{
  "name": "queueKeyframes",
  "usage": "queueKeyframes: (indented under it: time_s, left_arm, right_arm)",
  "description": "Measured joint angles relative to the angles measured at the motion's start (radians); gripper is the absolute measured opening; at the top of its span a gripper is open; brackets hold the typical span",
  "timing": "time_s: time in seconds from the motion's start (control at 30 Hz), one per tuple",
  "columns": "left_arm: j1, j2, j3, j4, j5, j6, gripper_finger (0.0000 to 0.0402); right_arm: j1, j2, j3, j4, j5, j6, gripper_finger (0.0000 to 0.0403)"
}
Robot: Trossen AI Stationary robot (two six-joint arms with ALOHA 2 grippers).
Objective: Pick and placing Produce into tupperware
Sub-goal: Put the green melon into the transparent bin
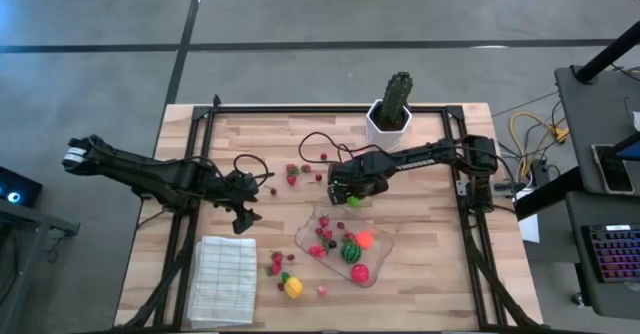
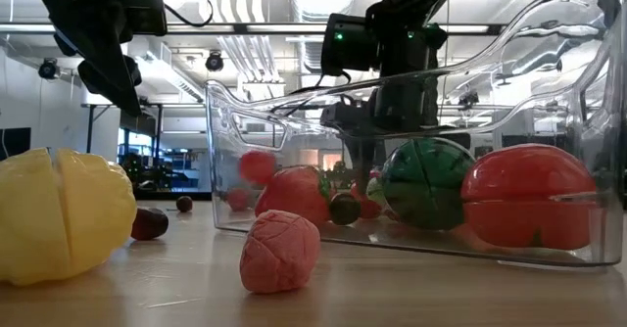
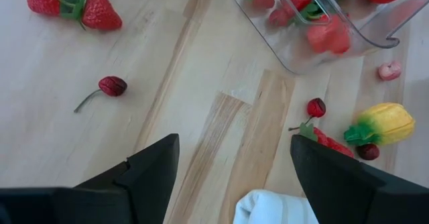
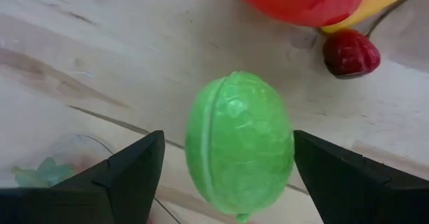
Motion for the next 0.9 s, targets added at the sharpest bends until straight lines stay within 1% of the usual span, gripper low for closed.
queueKeyframes:
  time_s: [0.13, 0.33, 0.43, 0.53, 0.7, 0.8, 0.9]
  left_arm:
    - [0.000, 0.000, 0.000, 0.000, 0.000, -0.001, 0.0271]
    - [0.000, 0.000, 0.000, 0.000, 0.000, -0.001, 0.0271]
    - [0.000, 0.000, 0.000, 0.000, 0.000, -0.001, 0.0271]
    - [0.000, 0.000, 0.000, 0.000, 0.000, -0.001, 0.0271]
    - [0.000, 0.000, -0.001, 0.000, 0.000, 0.000, 0.0271]
    - [0.000, 0.000, -0.001, 0.000, 0.000, 0.000, 0.0271]
    - [0.000, 0.000, -0.001, 0.000, -0.001, 0.000, 0.0271]
  right_arm:
    - [0.000, 0.000, 0.000, 0.000, -0.005, 0.000, 0.0287]
    - [0.000, 0.000, 0.000, -0.007, -0.009, 0.000, 0.0236]
    - [0.000, 0.000, 0.000, -0.010, -0.007, 0.000, 0.0218]
    - [0.001, -0.001, 0.000, -0.010, -0.002, 0.000, 0.0214]
    - [0.001, -0.015, -0.002, -0.020, 0.006, 0.009, 0.0220]
    - [0.006, -0.051, -0.005, -0.026, 0.033, 0.026, 0.0220]
    - [0.008, -0.117, -0.004, -0.025, 0.053, 0.040, 0.0221]
